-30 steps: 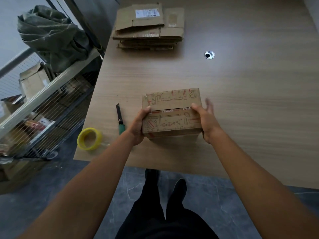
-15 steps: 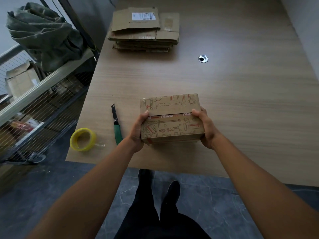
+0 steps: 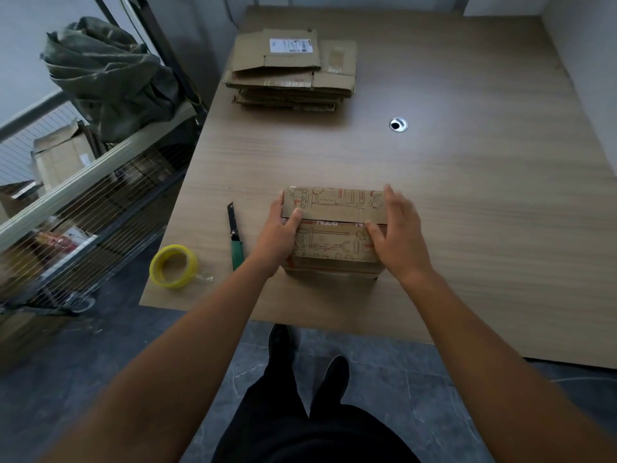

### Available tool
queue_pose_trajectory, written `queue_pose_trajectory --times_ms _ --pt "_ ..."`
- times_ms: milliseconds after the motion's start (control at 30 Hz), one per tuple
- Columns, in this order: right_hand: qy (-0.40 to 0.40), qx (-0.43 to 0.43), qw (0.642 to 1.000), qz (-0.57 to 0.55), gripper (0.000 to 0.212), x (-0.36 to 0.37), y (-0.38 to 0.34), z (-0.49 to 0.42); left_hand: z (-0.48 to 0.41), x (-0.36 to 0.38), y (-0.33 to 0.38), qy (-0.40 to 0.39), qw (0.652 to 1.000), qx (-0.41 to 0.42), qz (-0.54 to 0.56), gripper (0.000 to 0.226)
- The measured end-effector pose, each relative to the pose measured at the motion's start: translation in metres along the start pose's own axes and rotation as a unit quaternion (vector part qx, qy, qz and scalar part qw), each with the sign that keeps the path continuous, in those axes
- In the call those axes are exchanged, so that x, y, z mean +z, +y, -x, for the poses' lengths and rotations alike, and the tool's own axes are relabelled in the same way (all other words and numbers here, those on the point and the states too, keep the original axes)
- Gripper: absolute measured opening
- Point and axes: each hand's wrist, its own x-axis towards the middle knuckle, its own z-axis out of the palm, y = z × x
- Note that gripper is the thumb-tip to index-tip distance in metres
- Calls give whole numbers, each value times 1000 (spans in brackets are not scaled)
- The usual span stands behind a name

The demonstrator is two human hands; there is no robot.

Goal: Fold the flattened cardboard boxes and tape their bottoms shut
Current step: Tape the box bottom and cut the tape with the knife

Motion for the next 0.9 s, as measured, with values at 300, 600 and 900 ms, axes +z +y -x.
queue_pose_trajectory --times_ms 300,600,900 --pt "-113 -94 956 252 66 47 -59 7 1 -12 -1 -26 999 25 28 49" --pt "-96 -81 954 273 71 57 -70 8 10 -195 -135 167 924 -44 -340 42" --pt "-91 -50 956 273 73 62 -76 17 9 -243 -208 25 821 107 -560 36"
